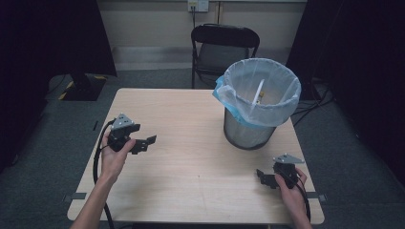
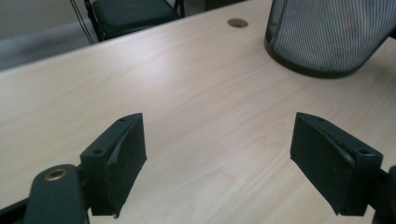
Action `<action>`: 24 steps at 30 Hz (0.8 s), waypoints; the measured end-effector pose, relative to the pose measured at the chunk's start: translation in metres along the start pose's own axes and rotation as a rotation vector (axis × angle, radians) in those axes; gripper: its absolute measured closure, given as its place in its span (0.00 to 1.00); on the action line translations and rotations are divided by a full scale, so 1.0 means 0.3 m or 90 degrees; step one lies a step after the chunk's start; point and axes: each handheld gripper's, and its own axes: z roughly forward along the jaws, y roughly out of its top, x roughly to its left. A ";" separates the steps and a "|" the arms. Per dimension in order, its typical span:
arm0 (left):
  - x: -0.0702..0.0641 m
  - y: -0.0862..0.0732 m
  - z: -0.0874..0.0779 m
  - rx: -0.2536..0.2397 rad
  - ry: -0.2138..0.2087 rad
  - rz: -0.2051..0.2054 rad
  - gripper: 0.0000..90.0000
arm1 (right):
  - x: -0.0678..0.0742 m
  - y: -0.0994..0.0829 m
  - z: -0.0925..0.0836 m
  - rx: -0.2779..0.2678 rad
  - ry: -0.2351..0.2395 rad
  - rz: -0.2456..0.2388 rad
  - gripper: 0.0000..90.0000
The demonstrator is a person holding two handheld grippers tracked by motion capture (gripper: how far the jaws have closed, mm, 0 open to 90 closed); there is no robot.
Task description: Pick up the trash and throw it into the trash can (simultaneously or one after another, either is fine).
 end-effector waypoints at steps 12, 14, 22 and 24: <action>0.000 -0.149 0.015 0.089 0.047 0.002 0.19 | 0.000 0.000 0.000 0.000 0.000 0.000 0.13; -0.008 -0.186 0.007 0.092 0.060 -0.003 0.20 | 0.000 0.000 0.000 0.000 0.000 0.000 0.13; -0.032 -0.313 0.003 0.141 0.026 -0.017 0.20 | 0.000 0.000 0.000 0.000 0.000 0.000 0.13; -0.037 -0.332 0.008 0.152 0.023 -0.003 0.20 | 0.000 0.000 0.000 0.000 0.000 0.000 0.13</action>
